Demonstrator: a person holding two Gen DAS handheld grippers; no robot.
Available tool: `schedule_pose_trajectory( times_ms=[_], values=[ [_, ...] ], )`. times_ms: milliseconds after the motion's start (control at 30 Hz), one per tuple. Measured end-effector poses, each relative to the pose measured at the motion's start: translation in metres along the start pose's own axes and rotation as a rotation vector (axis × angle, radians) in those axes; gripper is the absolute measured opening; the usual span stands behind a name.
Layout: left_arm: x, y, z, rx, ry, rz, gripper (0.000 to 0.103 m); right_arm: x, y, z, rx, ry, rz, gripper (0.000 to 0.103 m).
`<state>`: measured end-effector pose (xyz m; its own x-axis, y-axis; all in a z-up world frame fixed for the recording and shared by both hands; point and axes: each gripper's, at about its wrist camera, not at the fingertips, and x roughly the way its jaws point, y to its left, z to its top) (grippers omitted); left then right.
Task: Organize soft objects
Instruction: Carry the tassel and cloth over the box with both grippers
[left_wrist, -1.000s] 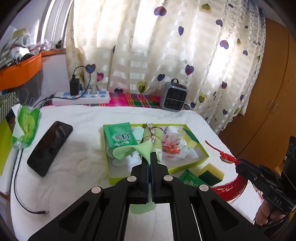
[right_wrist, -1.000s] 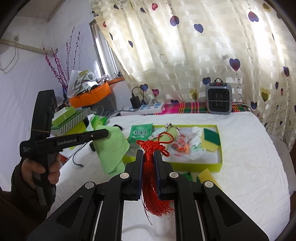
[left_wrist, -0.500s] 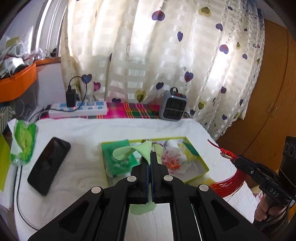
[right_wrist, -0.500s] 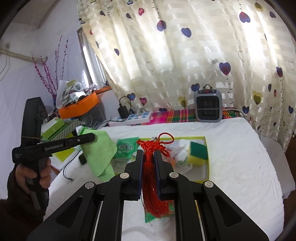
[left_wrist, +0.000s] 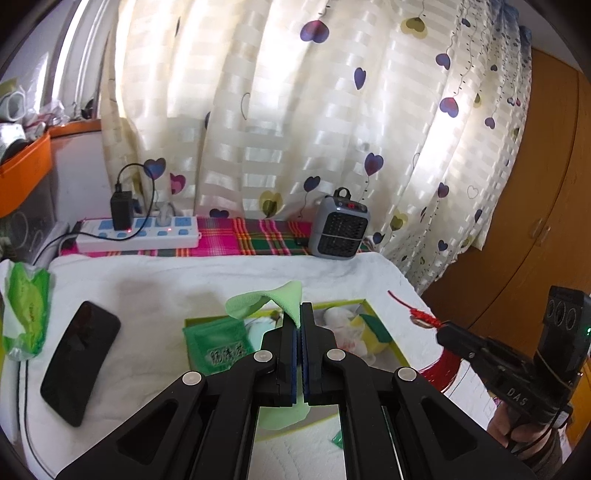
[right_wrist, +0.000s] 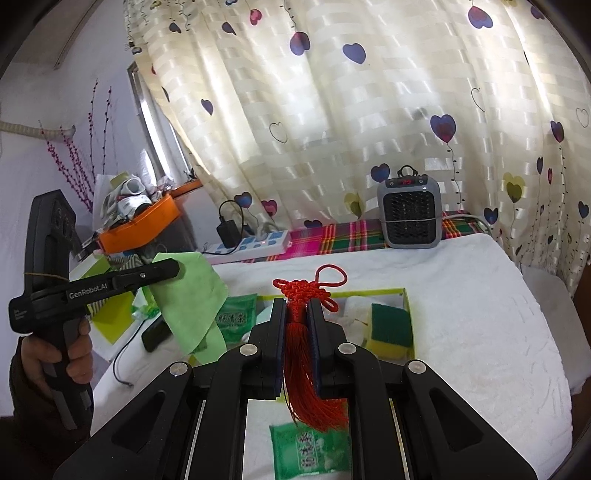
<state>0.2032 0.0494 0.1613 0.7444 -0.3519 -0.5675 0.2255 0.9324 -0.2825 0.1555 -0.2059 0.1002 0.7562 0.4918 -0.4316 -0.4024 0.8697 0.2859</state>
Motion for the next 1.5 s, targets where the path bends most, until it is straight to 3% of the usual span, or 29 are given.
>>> schedule_pose_trajectory(
  times_ms=[600,867,1500],
  values=[
    [0.042,-0.010,0.009,0.007,0.044,-0.030,0.002,0.036,-0.009,0.009,0.064,0.014,0.000,0.012],
    [0.062,0.001,0.000,0.001,0.090,0.005,0.002,0.055,-0.007,0.010,0.065,0.023,-0.037,0.012],
    [0.097,0.023,-0.025,0.005,0.184,0.086,0.002,0.100,-0.010,-0.010,0.104,0.122,-0.026,0.012]
  ],
)
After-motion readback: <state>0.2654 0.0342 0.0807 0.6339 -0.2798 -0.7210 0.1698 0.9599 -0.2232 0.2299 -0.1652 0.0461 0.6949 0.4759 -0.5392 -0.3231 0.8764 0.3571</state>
